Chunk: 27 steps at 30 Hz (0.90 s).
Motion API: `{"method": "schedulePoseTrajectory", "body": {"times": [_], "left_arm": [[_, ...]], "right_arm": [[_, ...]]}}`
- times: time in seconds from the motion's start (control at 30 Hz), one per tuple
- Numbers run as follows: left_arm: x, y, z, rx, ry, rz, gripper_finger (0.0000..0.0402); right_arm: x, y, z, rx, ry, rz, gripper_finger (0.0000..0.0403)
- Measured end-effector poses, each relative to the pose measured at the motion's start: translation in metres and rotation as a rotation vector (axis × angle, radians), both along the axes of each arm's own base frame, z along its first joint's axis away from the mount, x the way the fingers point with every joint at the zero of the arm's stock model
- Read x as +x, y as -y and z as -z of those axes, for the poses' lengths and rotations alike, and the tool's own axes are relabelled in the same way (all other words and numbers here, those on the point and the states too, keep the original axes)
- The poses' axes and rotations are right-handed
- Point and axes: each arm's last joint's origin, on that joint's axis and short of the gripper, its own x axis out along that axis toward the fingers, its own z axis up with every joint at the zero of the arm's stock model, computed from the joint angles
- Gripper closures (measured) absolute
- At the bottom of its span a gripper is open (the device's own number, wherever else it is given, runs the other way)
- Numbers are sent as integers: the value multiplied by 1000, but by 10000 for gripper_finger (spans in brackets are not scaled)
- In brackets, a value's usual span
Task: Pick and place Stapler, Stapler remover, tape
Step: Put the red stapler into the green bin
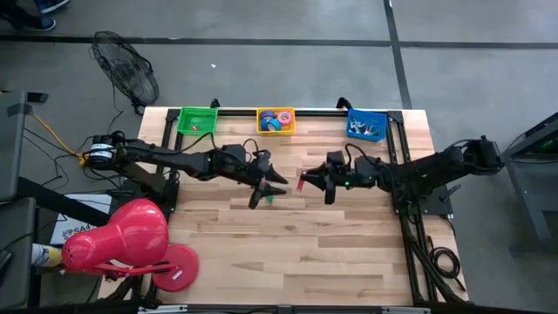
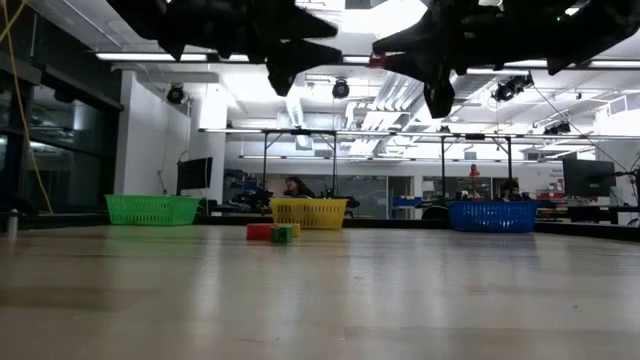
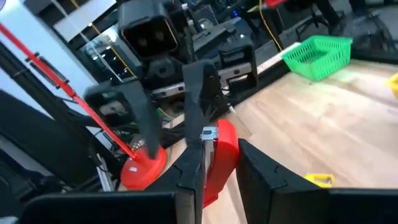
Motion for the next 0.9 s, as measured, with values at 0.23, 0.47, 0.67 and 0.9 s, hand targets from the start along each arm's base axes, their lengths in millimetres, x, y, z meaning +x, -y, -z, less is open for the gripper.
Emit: {"method": "schedulePoseTrajectory", "body": {"times": [0.23,0.47,0.67,0.9], "left_arm": [[1,-2,-2,-92,1,-96,150],[1,-4,-3,-154,0,-175,138],[1,-4,-3,-165,5,-183,138],[1,-4,-4,-176,7,-185,138]], "right_arm": [[1,3,-9,-209,63,-2,343],[14,3,-34,-383,44,-12,343],[23,4,-48,-480,-57,-19,343],[25,4,-54,-508,-68,-23,343]]}}
